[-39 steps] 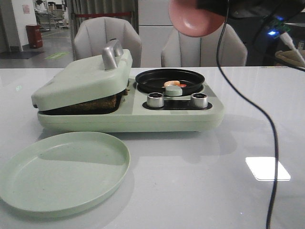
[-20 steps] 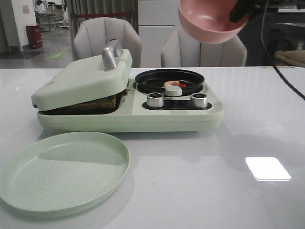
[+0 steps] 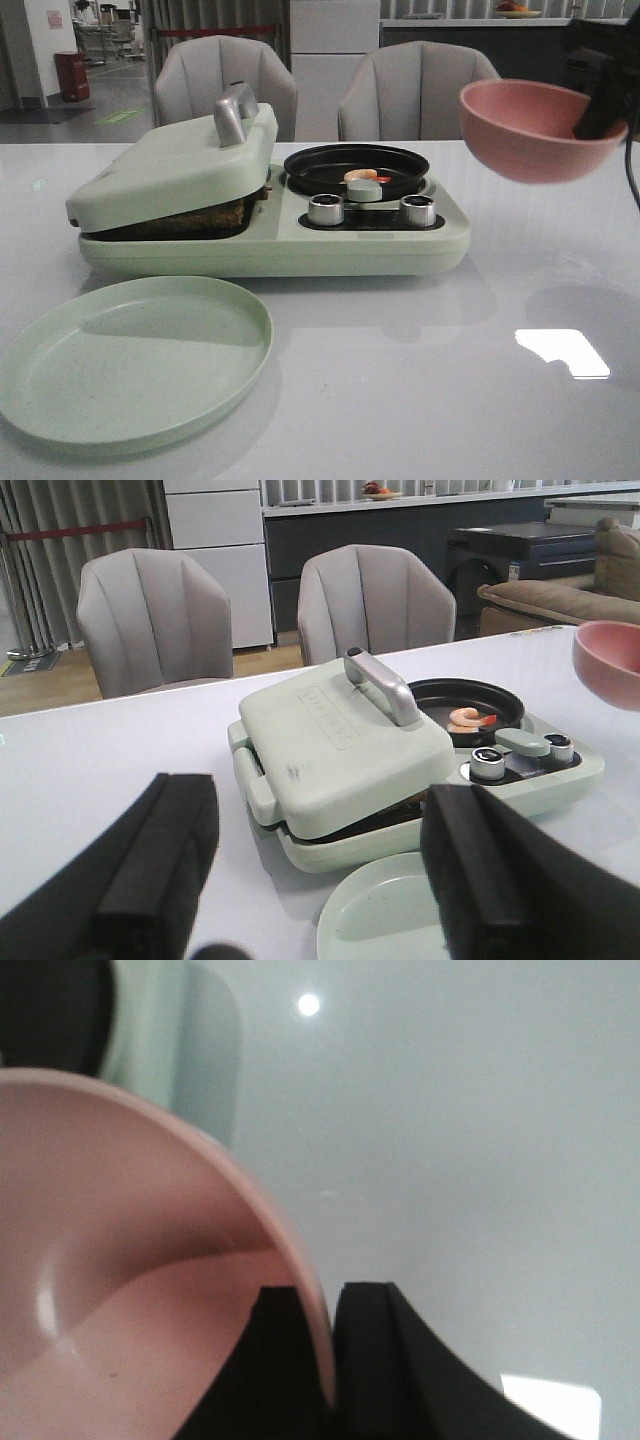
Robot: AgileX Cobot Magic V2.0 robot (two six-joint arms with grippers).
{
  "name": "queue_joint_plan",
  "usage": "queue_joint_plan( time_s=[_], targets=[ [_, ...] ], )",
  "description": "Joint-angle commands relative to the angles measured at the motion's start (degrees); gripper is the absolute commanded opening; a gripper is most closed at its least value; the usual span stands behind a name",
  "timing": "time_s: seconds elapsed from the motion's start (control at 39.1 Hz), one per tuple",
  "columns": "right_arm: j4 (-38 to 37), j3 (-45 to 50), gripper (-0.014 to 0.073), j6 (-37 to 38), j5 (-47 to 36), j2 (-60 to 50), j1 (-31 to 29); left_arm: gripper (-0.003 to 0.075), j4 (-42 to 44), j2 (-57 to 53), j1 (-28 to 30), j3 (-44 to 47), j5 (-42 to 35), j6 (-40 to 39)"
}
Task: Make breakfast with bread and shrimp
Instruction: 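Carry the empty pink bowl back and lower it onto the table, then open the right gripper and withdraw it from the bowl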
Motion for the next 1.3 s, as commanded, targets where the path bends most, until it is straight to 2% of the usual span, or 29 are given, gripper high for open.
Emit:
queue_joint_plan(
  time_s=[0.0,0.15,0.41,0.49,0.64,0.74,0.84,0.97,1.28],
  targets=[
    [-4.81,0.59,0.0141,3.96,-1.04,-1.88,-0.21,0.049,-0.81,0.71,-0.15,-1.48,-4.47,-0.66],
    [-10.97,2.57,0.0141,7.72,-1.58,-0.76,0.02,0.049,-0.81,0.71,-0.15,-1.48,-4.47,-0.66],
    [-11.47,2.64,0.0155,7.84,-0.24,2.83,0.02,0.049,-0.81,0.71,-0.15,-1.48,-4.47,-0.66],
    [-11.54,2.64,0.0218,7.84,-0.18,3.31,0.02,0.049,-0.81,0.71,-0.15,-1.48,-4.47,-0.66],
    [-13.29,2.31,0.0419,7.84,0.11,3.39,0.02,0.049,-0.81,0.71,-0.15,-1.48,-4.47,-0.66],
    [-16.09,2.25,0.0498,7.77,0.39,2.24,0.02,0.049,-0.81,0.71,-0.15,-1.48,-4.47,-0.66],
    [-19.99,2.25,0.0498,7.77,0.09,-1.13,0.02,0.049,-0.81,0.71,-0.15,-1.48,-4.47,-0.66],
    [-18.62,2.25,0.0498,7.77,-2.78,-7.43,1.07,0.049,-0.81,0.71,-0.15,-1.48,-4.47,-0.66],
    [-17.96,4.73,0.0498,7.52,-11.57,-23.65,13.2,0.049,-0.81,0.71,-0.15,-1.48,-4.47,-0.66]
  ],
)
